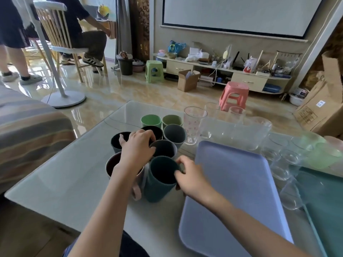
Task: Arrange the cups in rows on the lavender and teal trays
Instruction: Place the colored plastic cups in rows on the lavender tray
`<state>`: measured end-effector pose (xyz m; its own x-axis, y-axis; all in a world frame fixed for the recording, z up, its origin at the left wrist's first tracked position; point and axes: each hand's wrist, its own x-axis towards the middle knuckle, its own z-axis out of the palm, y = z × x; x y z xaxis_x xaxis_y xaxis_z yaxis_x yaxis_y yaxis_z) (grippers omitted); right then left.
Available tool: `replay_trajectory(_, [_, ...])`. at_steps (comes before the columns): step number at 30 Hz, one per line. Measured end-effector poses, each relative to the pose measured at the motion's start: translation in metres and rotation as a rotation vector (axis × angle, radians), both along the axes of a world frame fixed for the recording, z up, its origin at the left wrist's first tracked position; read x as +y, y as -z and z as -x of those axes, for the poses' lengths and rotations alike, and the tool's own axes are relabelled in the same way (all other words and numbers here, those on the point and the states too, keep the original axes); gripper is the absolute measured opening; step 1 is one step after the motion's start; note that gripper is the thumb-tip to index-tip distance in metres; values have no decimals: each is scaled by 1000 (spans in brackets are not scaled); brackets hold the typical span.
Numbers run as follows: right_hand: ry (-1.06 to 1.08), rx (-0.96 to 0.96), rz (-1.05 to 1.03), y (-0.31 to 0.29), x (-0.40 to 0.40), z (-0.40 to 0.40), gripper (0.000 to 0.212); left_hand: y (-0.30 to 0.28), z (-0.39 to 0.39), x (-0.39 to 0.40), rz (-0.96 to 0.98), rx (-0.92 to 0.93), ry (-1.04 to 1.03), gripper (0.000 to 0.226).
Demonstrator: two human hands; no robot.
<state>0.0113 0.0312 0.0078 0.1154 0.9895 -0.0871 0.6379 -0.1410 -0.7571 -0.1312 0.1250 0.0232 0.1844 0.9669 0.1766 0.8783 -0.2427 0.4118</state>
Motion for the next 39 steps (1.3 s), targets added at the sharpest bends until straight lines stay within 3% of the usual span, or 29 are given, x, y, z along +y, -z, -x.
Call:
replay_trajectory(6, [320,235,-83,-36,-7,-68,14,4,-5,-3,23,-12,-77,23])
replay_trajectory(11, [565,145,-82,-34,27,-133,19,9,-14,-7,4,32,-43,16])
replay_trajectory(20, [665,128,-14,-10,89,-155,22,13,-15,3,-76,-22,-42,34])
replay_trajectory(26, [632,185,-3,-4,101,-151,19,8,-24,2,-94,-100,-20,31])
replay_trajectory(32, [620,295,15,-6,100,-145,32,5,-24,-2,-93,-113,-29,31])
replay_trajectory(35, [636,136,-172,-8,78,-133,24,2,-24,-6,-119,-127,-13,30])
replay_trajectory(37, [478,78,-426,-4,51,-117,18,-1,-28,-11,-143,-163,-3,30])
replay_trajectory(39, [176,86,-481,1,23,-94,32,-4,-34,-17,-141,-220,16,29])
